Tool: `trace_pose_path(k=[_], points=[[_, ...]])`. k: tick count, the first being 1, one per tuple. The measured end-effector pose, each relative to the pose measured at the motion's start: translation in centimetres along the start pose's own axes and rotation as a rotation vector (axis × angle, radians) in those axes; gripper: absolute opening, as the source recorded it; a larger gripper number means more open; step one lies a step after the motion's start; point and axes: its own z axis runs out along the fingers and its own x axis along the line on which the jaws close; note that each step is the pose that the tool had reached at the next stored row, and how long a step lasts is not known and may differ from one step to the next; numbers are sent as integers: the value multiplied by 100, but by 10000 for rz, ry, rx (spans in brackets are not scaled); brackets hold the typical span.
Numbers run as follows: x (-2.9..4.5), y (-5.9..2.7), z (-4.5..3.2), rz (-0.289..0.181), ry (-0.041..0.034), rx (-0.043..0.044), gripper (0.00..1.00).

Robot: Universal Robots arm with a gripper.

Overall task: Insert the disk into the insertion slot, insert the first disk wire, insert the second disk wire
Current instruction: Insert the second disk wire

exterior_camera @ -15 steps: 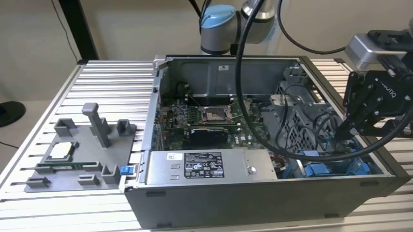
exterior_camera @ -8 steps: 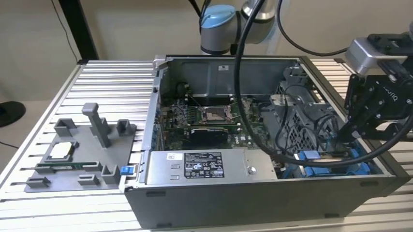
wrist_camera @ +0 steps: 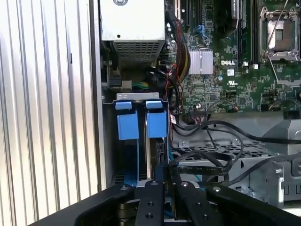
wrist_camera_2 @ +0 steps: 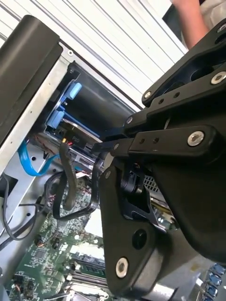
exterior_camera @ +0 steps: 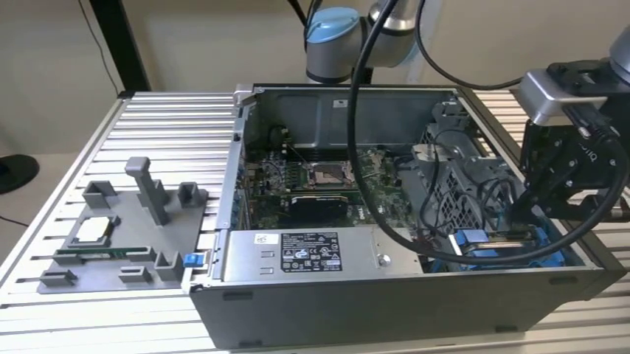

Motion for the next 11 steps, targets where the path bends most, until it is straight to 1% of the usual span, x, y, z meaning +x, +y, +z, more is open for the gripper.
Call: trace_pose_path(k=[4,5,6,9,11], points=[[7,44,41,-71,-5,174,0],[7,47,55,-82,0,205,0],[3,46,66,-87,32,220,0],[-18,49,101,-88,207,252,0],[-36,50,128,-90,279,264,0]])
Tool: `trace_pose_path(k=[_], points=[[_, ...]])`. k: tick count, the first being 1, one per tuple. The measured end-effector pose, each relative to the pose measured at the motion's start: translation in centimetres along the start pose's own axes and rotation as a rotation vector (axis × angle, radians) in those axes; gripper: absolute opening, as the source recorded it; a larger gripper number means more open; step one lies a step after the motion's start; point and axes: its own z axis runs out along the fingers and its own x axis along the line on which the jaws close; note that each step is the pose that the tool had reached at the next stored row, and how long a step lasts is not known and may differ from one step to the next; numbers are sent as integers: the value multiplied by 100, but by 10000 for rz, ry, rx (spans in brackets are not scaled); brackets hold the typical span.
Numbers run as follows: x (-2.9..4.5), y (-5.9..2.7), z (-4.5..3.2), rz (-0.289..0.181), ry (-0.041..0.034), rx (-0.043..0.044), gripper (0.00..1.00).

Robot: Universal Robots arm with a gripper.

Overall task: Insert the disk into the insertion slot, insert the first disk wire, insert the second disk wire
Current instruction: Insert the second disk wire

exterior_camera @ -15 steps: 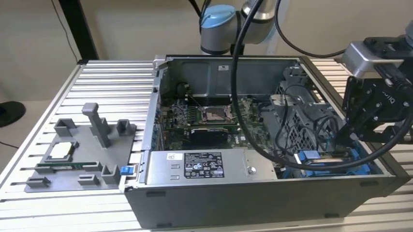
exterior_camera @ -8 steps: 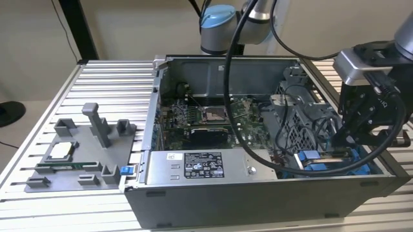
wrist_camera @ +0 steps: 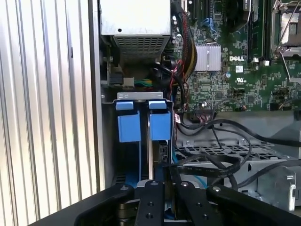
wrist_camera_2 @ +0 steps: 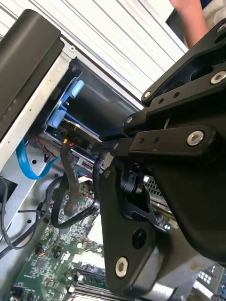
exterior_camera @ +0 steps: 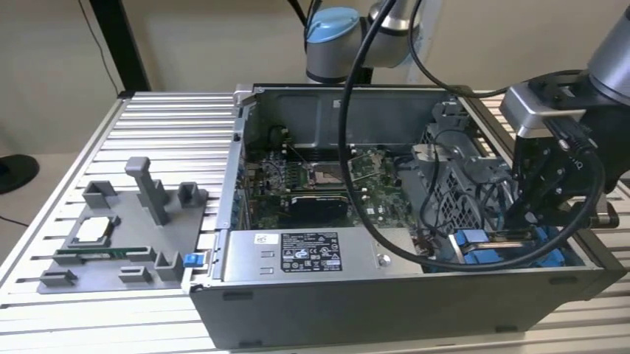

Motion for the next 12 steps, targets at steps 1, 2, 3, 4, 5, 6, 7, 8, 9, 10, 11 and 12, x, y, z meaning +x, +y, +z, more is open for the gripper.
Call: trace_pose_path(k=[1,2,3,4,5,6,7,8,9,10,11,12], points=[[0,0,3,0,3,1,0],[0,0,3,1,4,1,0],[0,0,3,0,4,1,0],[0,0,4,0,6,1,0],[-1,0,8,0,5,1,0],[-2,1,15,0,4,1,0],[-4,1,20,0,5,1,0],[-6,1,26,0,5,1,0],[-9,1,30,0,4,1,0],[-12,1,33,1,5,1,0],[-14,1,37,1,5,1,0],[-16,0,41,1,4,1,0]])
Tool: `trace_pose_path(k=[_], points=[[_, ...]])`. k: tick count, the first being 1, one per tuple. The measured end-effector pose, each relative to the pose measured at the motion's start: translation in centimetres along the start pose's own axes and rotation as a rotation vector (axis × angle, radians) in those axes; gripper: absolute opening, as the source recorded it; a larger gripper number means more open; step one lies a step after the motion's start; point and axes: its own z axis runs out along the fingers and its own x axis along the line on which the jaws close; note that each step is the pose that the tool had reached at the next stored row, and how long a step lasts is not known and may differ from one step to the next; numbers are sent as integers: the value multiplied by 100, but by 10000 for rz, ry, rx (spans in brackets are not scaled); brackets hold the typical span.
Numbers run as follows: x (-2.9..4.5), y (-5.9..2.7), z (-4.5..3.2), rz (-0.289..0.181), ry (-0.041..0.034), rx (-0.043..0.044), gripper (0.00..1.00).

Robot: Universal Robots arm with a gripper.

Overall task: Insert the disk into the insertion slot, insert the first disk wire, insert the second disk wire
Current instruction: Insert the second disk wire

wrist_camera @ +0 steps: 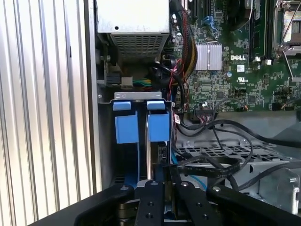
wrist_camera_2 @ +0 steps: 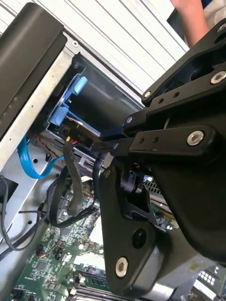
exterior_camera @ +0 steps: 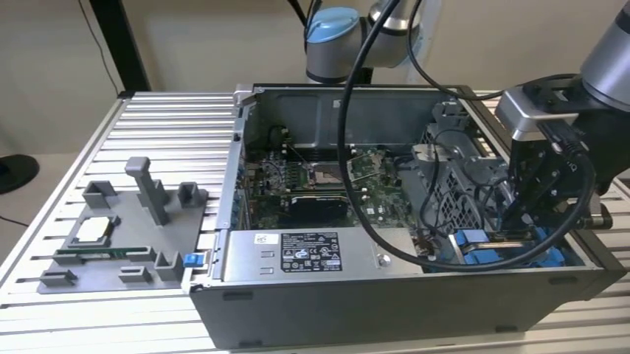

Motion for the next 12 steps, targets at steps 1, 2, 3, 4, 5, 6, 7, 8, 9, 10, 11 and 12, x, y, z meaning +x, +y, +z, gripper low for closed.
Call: trace_pose_path(k=[1,2,3,4,5,6,7,8,9,10,11,12], points=[[-1,-3,3,-1,0,0,0],[-2,-7,4,-2,3,0,0],[-2,-10,6,0,4,0,0],[-2,-14,9,-1,3,0,0],[-3,-17,11,0,2,0,0],[-2,-18,13,1,2,0,0],[-3,-20,15,0,1,0,0],[-3,-22,16,0,2,0,0],[-4,-22,19,-1,1,0,0],[-5,-22,23,-1,0,0,0],[-6,-22,26,-1,0,0,0],[-7,-22,31,0,-1,0,0]])
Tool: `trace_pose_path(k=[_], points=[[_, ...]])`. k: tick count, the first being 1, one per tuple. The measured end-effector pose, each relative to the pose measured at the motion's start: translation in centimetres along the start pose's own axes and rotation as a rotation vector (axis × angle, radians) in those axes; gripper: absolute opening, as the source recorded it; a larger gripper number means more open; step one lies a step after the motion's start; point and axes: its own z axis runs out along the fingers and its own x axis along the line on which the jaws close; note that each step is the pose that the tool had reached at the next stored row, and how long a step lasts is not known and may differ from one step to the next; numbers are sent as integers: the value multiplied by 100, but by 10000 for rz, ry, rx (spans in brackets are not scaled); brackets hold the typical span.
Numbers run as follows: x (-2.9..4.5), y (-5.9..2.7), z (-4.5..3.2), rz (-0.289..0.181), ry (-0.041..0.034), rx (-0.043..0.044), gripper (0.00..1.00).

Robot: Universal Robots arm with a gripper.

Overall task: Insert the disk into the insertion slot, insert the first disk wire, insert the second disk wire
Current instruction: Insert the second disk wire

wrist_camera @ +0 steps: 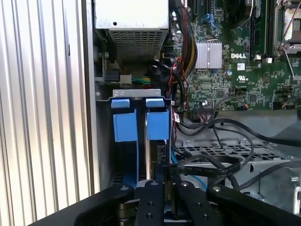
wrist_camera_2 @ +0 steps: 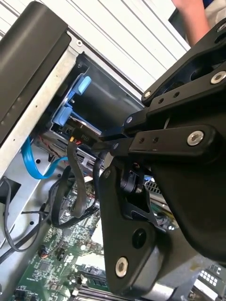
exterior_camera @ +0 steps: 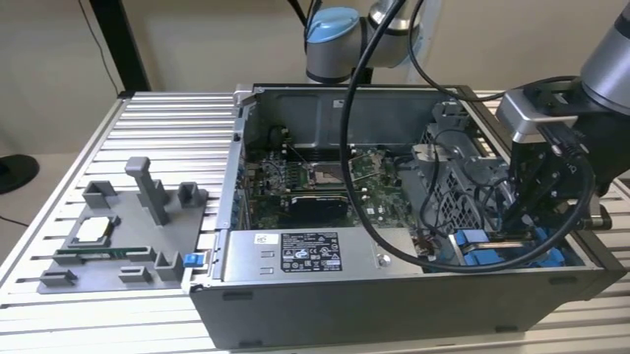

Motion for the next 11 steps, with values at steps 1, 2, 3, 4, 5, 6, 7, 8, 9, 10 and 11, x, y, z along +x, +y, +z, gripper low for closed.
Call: trace_pose_path(k=[1,2,3,4,5,6,7,8,9,10,11], points=[[-1,0,5,0,-1,0,0],[-3,0,9,0,-1,0,0],[-4,0,12,0,2,1,0],[-6,0,16,0,2,1,0],[-7,0,21,0,1,0,0],[-8,0,24,0,1,1,0],[-9,-2,27,-2,3,1,0],[-10,-3,31,-4,3,1,0],[-11,-5,34,-6,3,1,0],[-12,-6,36,-7,3,1,0],[-13,-7,39,-9,3,2,0]])
